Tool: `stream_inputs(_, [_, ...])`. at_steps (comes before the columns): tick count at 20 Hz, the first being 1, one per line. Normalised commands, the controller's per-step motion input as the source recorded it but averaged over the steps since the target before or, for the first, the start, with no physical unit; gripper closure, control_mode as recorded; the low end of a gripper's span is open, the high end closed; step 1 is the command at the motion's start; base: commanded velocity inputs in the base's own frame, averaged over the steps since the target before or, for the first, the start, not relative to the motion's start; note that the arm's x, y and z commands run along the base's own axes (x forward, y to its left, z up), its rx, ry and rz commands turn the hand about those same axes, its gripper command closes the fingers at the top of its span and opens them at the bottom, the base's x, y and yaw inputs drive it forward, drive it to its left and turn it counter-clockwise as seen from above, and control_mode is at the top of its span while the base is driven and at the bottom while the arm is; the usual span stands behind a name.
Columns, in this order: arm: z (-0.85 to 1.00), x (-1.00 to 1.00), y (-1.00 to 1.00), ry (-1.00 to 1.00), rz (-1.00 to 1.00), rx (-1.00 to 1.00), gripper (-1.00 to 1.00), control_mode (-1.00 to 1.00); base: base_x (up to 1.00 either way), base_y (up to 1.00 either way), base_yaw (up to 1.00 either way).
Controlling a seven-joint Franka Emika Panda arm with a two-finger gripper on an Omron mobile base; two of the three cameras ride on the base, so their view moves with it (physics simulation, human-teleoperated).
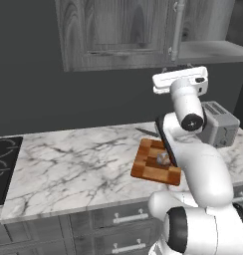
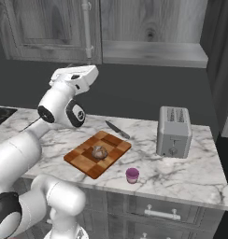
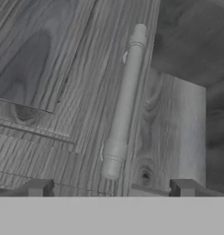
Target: Pick the bread, place it on the cutting board, pick the jam, place it on the counter, and close the cabinet.
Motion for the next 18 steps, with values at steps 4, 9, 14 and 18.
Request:
stream_inputs(4, [0.34,-0.41,0.00,0.00,0.00,0.00,-1.00,-1.00,0.00,0.00,0.00])
stream_inputs(9, [0.33,-0.41,0.00,0.02,0.00,0.00,-1.00,-1.00,0.00,0.00,0.00])
stream_inputs(14, [0.30,-0.40,0.00,0.04,0.00,0.00,-1.00,-1.00,0.00,0.00,0.00])
stream_inputs(18, [0.30,-0.49,-0.01,0.02,0.00,0.00,-1.00,-1.00,0.00,0.00,0.00])
